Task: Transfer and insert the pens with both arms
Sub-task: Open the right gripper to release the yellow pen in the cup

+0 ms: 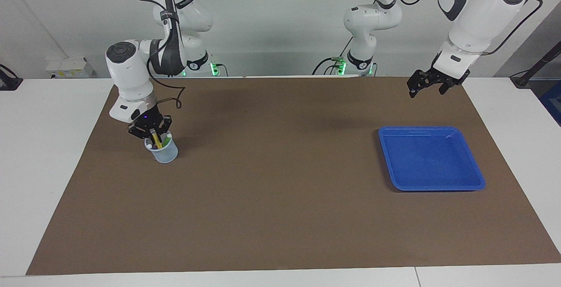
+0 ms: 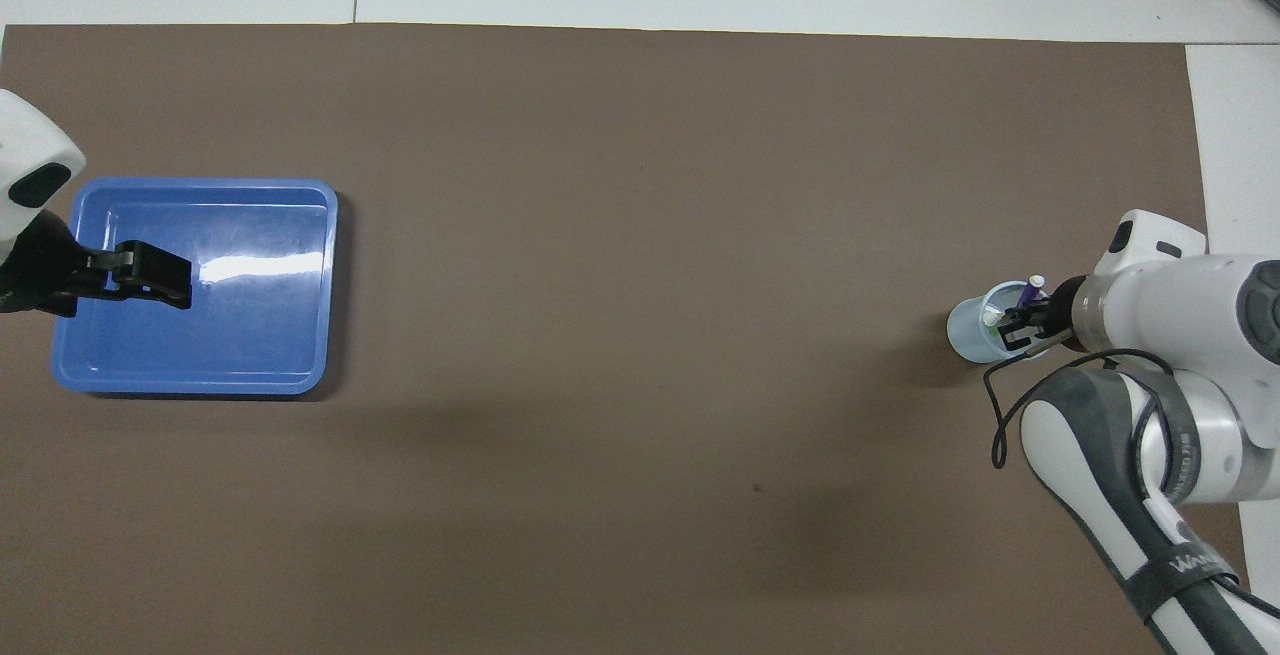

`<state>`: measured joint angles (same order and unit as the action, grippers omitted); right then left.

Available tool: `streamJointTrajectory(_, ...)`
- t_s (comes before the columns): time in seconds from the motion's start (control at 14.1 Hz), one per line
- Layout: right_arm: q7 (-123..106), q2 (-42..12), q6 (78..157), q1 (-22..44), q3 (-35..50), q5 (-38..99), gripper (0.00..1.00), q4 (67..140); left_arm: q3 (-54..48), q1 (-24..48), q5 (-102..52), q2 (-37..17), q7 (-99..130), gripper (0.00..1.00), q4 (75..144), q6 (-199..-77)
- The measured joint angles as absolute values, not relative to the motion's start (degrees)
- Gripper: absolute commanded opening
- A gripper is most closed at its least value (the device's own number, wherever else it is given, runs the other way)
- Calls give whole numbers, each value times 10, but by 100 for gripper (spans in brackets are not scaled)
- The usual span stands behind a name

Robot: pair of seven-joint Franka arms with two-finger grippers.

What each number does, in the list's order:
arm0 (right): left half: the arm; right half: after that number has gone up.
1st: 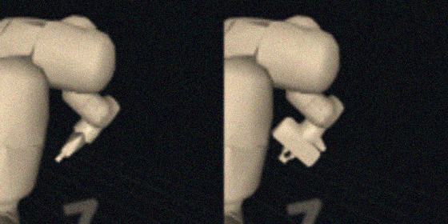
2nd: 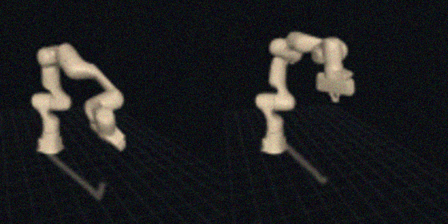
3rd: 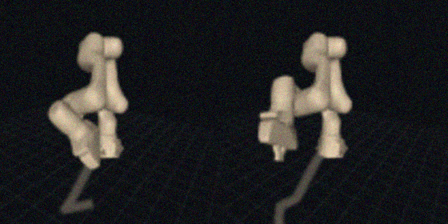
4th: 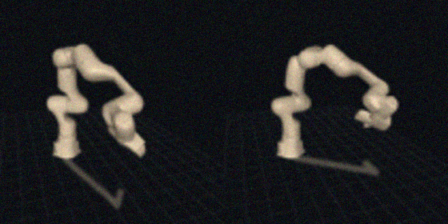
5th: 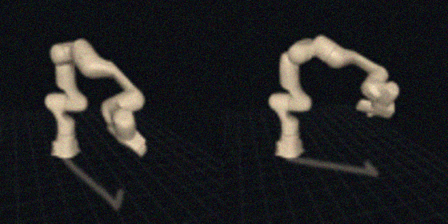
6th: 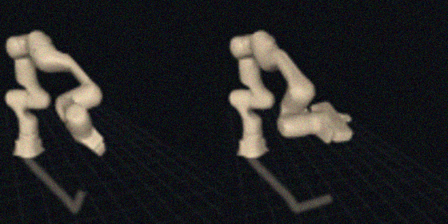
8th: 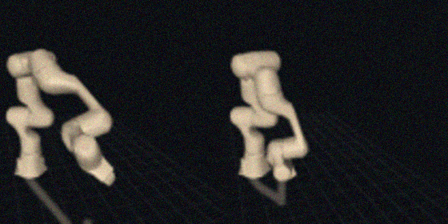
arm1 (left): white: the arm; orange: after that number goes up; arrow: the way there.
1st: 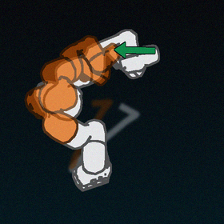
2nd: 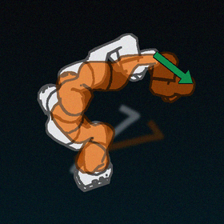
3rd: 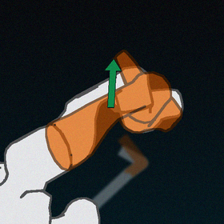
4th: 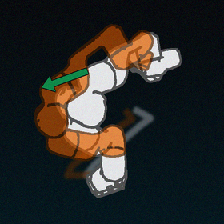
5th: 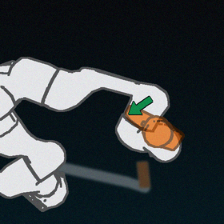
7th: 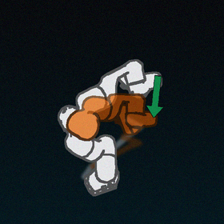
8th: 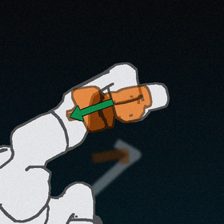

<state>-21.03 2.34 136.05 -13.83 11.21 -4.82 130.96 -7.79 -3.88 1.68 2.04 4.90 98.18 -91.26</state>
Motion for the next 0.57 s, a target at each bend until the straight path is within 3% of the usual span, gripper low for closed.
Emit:
streamJointTrajectory(0.07, -206, 23, 1360, -138, 112, -48, 77, 1310, -77, -38, 17, 20, 48, 100, 984, -917)
streamJointTrajectory(0.21, -205, 23, 1361, -139, 112, -48, 100, 1309, -66, -24, 16, 21, 48, 100, 984, -923)
streamJointTrajectory(0.57, -205, 24, 1338, -143, 112, -48, 100, 1290, 11, 60, 13, 21, 41, 100, 984, -923)
